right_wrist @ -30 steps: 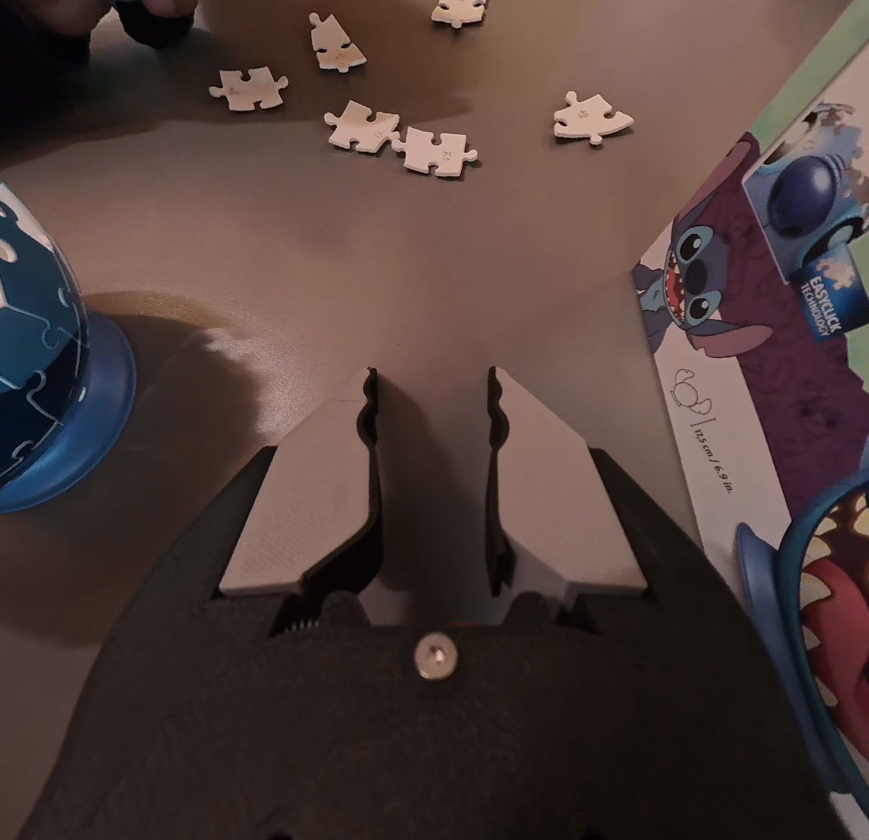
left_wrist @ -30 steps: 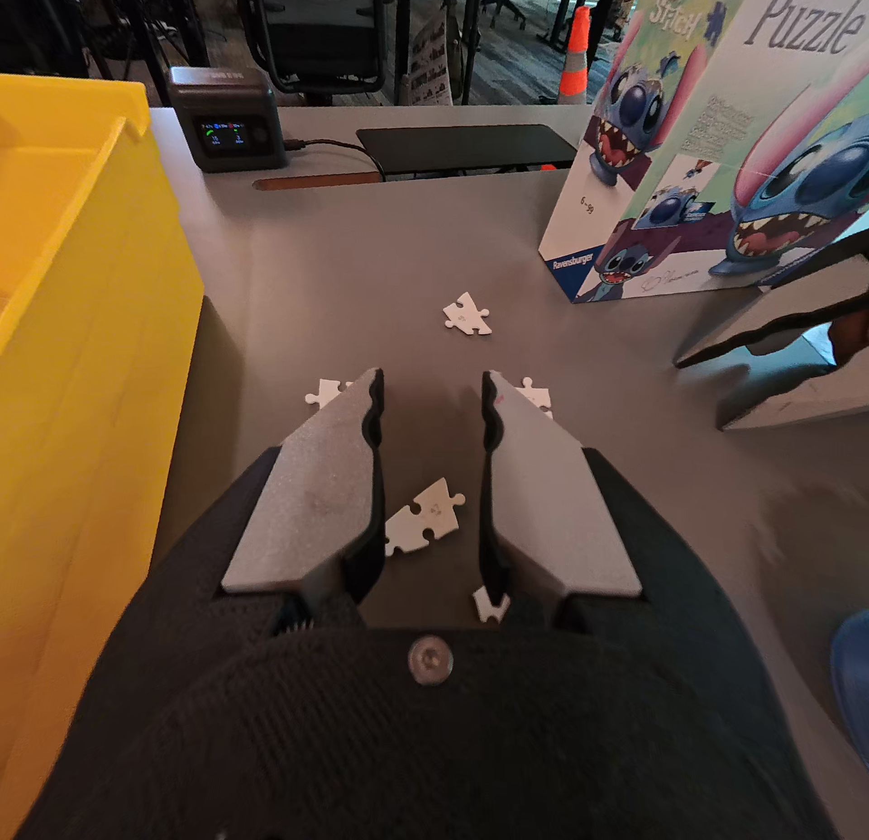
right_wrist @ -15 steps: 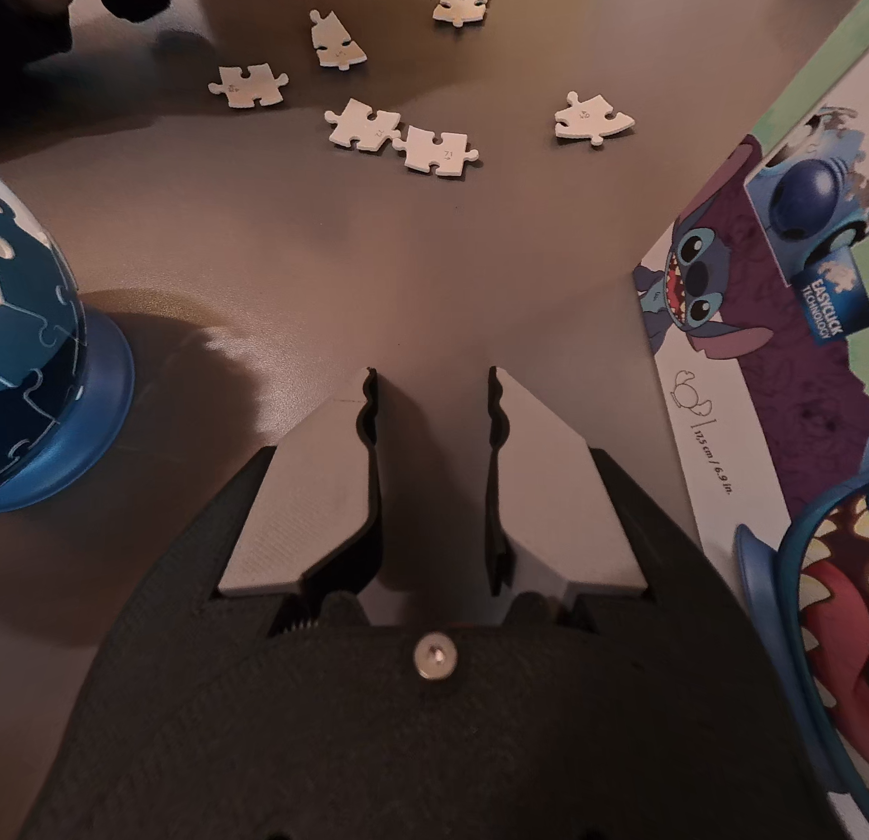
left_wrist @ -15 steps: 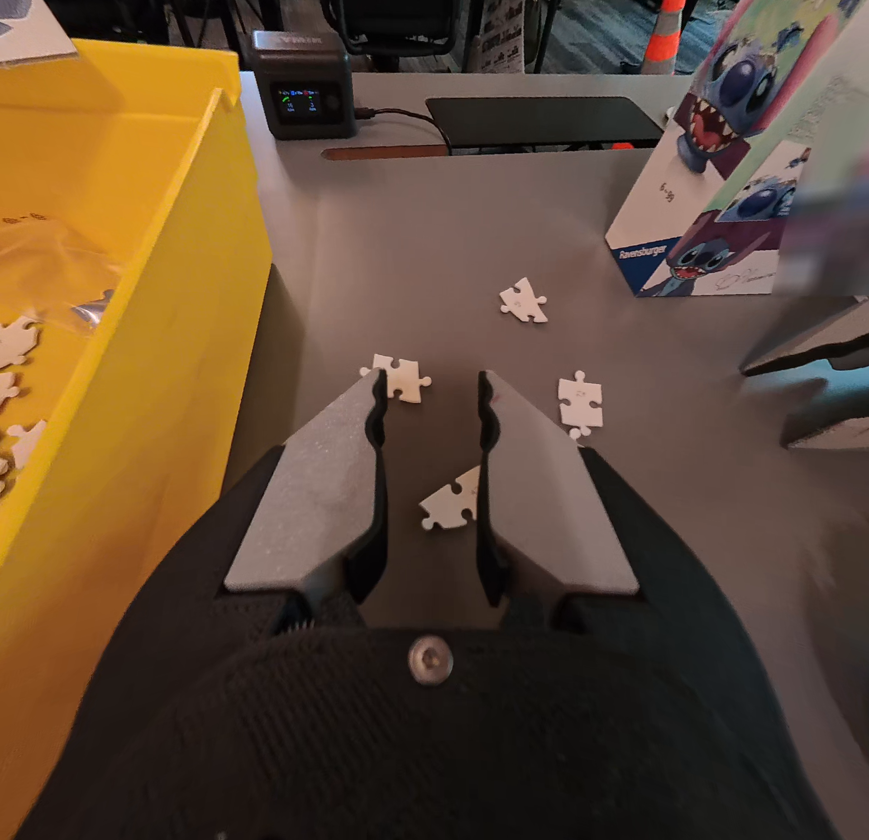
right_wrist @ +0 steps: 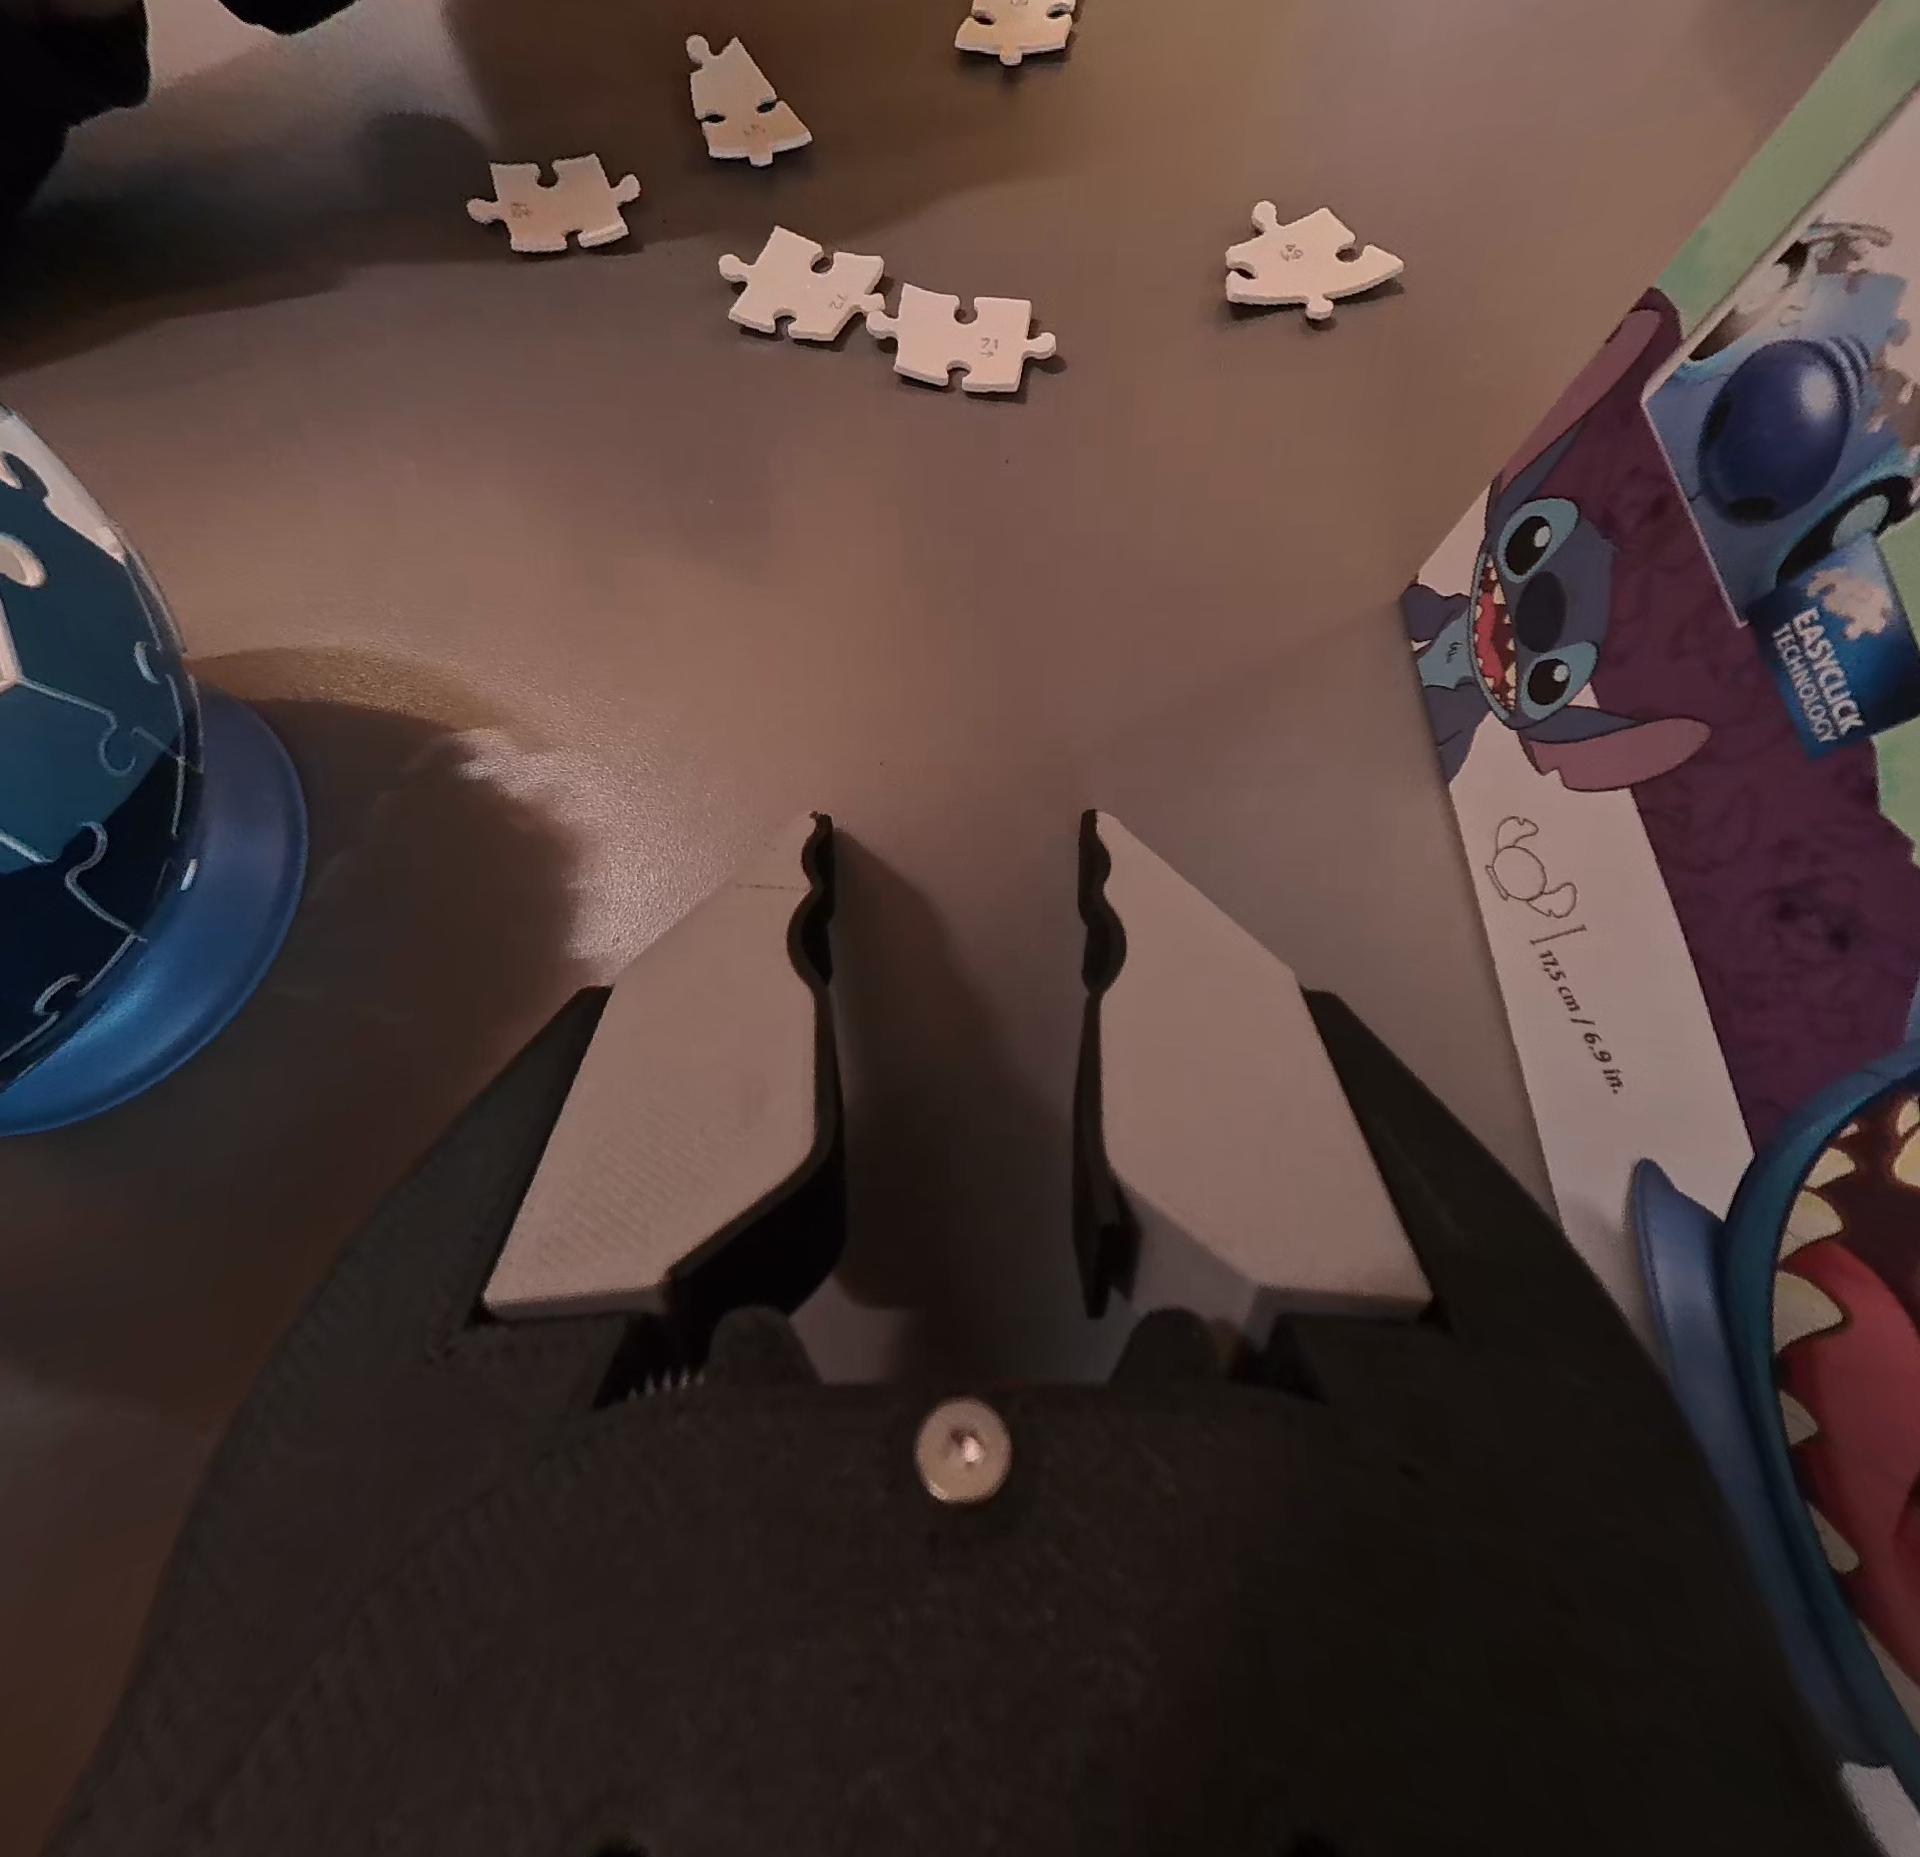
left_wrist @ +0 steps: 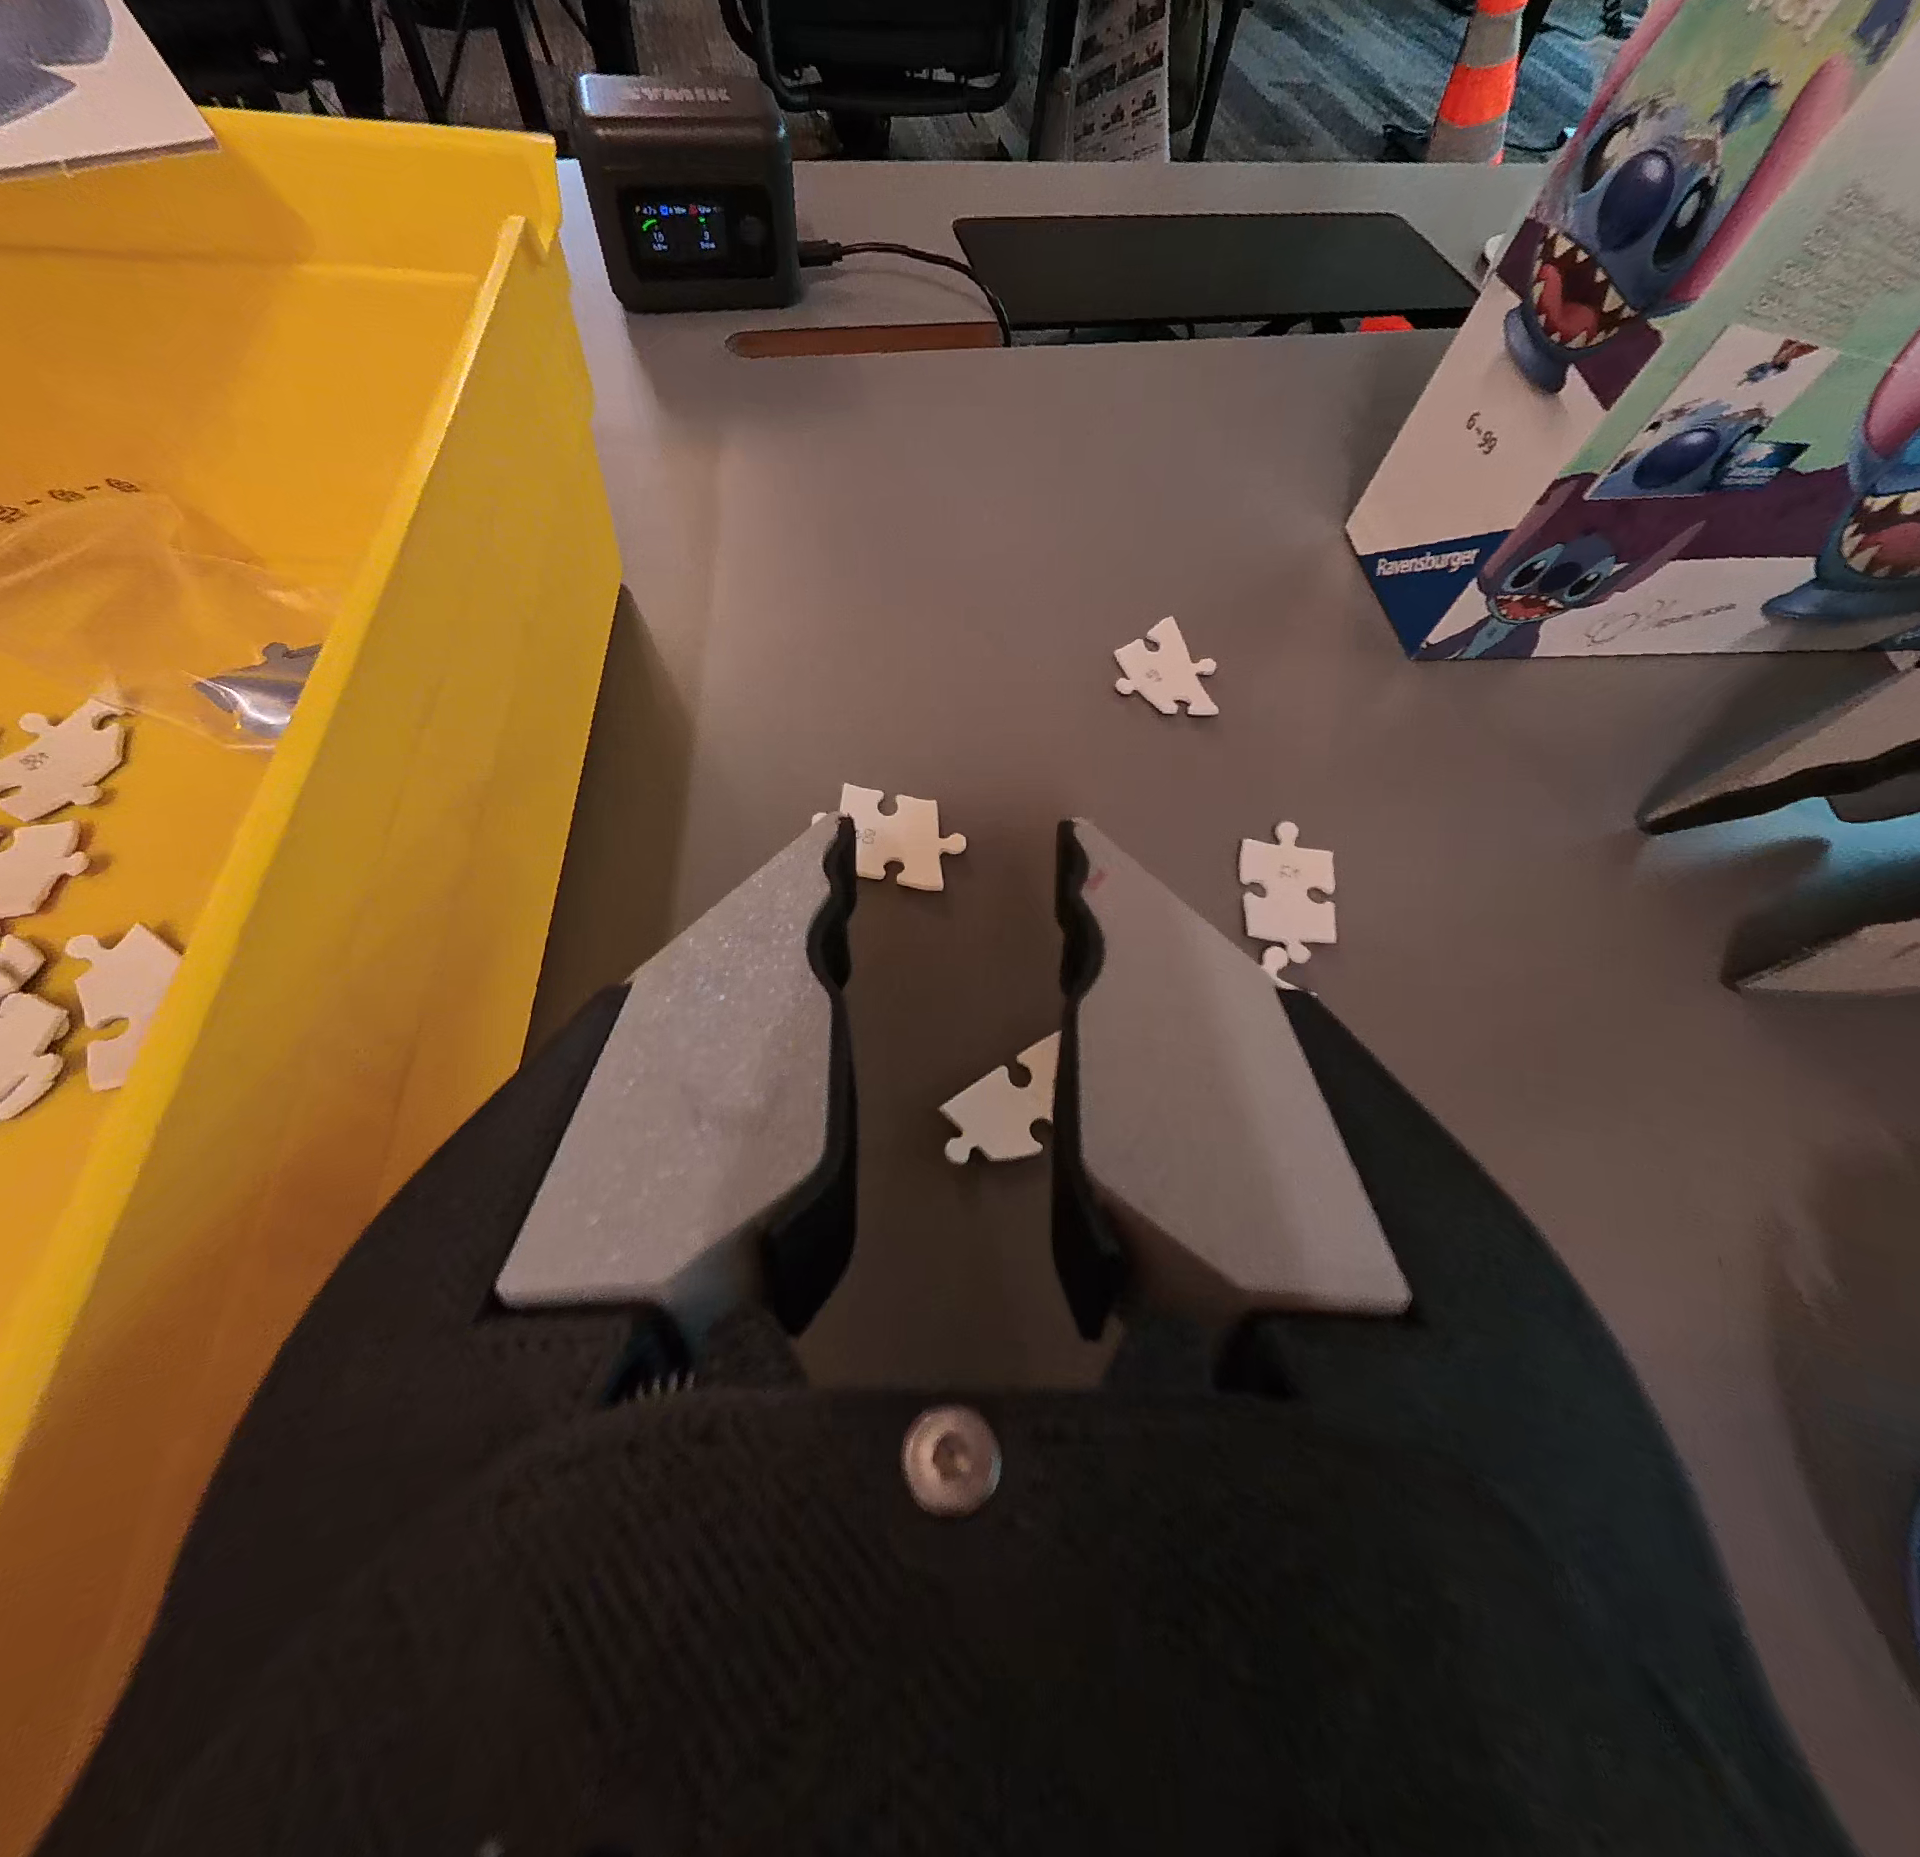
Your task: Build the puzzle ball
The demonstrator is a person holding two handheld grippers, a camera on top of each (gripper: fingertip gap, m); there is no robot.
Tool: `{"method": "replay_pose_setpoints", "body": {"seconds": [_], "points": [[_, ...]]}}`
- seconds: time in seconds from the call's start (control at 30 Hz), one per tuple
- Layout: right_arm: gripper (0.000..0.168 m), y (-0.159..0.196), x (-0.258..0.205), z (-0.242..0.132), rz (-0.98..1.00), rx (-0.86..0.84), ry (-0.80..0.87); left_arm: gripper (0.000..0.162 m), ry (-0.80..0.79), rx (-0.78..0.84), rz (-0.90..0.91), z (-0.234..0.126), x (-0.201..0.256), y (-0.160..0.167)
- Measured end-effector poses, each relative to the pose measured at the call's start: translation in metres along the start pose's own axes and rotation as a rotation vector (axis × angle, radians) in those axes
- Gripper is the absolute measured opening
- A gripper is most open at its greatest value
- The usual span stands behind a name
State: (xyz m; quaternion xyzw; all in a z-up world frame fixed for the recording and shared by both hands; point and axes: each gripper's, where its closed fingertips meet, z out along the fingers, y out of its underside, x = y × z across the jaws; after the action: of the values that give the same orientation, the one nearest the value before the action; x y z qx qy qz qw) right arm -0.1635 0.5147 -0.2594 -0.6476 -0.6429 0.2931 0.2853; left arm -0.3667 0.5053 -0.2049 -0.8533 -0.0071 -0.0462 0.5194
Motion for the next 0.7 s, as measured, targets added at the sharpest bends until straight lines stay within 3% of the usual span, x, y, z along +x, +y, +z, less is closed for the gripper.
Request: {"method": "replay_pose_setpoints", "body": {"seconds": [0.43,0.7], "points": [[0.045,0.0,-0.001,0.0,-0.014,-0.003,0.007,0.036,0.013,-0.009,-0.019,-0.002,0.0,0.001],[0.046,0.0,-0.001,0.0,-0.019,-0.004,0.01,0.029,0.23,-0.064,0.017,-0.012,0.028,0.005]]}}
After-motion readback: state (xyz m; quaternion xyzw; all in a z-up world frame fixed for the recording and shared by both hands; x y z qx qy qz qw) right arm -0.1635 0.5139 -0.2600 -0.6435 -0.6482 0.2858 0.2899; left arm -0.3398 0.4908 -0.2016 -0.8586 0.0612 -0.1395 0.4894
